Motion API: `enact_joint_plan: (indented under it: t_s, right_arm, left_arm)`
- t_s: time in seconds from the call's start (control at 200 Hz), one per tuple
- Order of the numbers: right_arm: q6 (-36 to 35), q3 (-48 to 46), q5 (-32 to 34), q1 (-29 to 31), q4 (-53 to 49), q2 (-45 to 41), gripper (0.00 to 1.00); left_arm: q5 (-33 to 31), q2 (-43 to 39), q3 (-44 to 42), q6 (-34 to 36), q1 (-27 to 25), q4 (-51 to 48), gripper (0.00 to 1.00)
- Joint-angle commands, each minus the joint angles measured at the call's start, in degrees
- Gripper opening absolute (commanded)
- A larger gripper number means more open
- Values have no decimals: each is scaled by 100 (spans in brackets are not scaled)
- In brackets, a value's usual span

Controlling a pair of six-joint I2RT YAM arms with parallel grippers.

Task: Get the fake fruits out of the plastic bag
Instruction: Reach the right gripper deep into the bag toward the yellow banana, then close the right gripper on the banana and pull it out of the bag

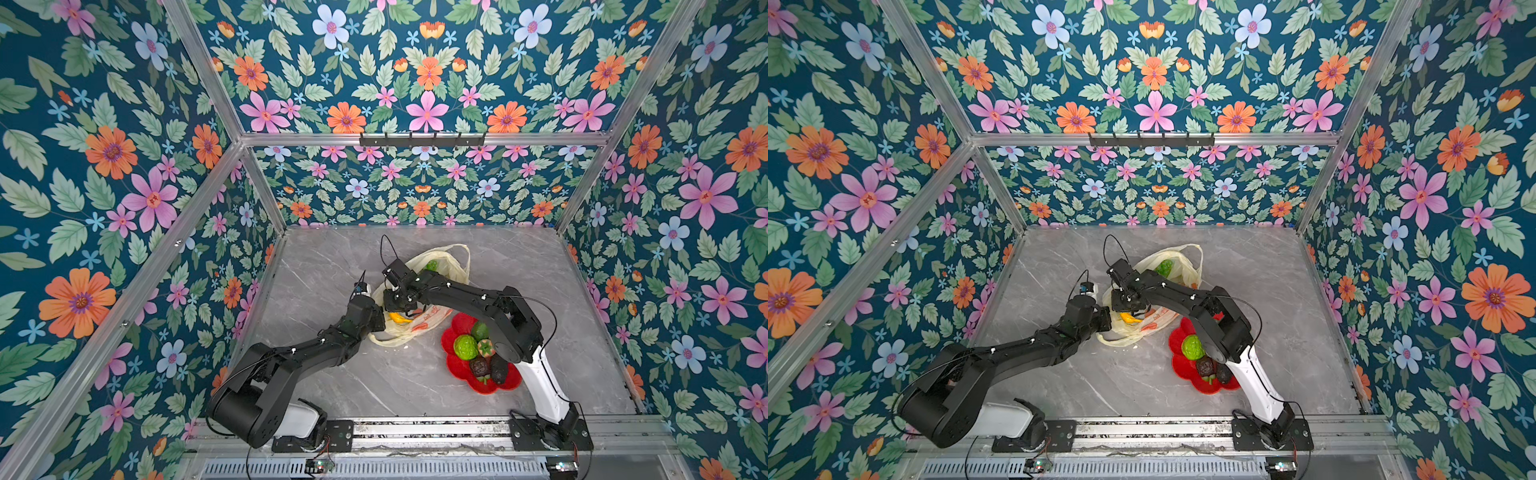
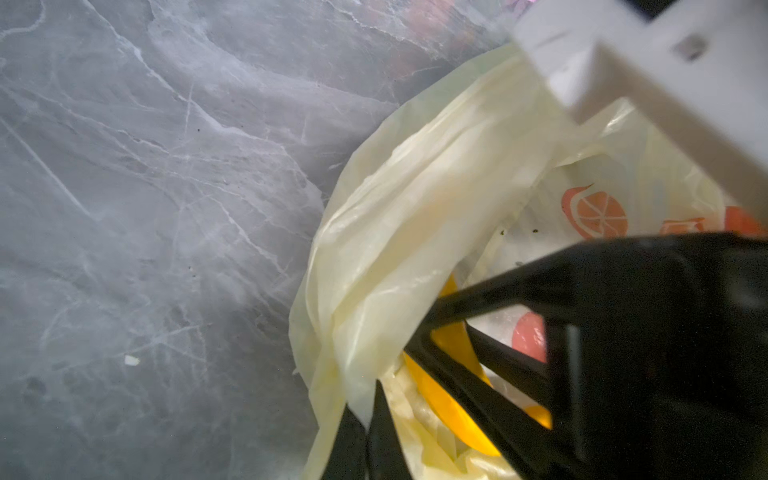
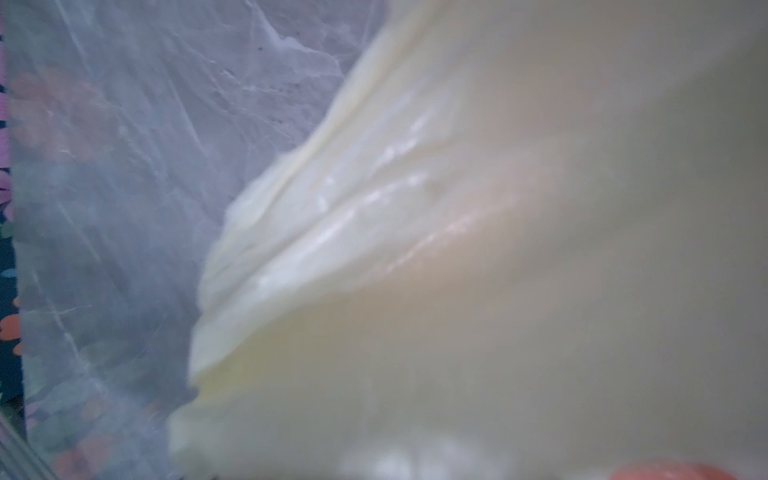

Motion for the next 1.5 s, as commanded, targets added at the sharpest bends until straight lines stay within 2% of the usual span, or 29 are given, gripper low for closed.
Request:
enact_joint_plan:
  t_s: [0.0,0.38,0.955,1.325,1.495]
  right_arm:
    - [-96,-63,-61,2,97,-175,24]
    - [-35,-109,-443,29,144,-437,24]
    - [-96,-834,-368,275,47,-1161,25]
    - [-142,-1800,210,763,-204,-2029,25]
    - [37,-2366,414,804,-211,-2589,25]
  left_arm:
    - [-32,-22,10,87,-1,-58,4]
    - [-27,-59,-4,104,3,-75,5]
    - [-264,-145,-42,69,5,-118,5]
    - [-385,-222,-61,36,6,-154,5]
    - [-501,-270,-78,34,4,-204,5]
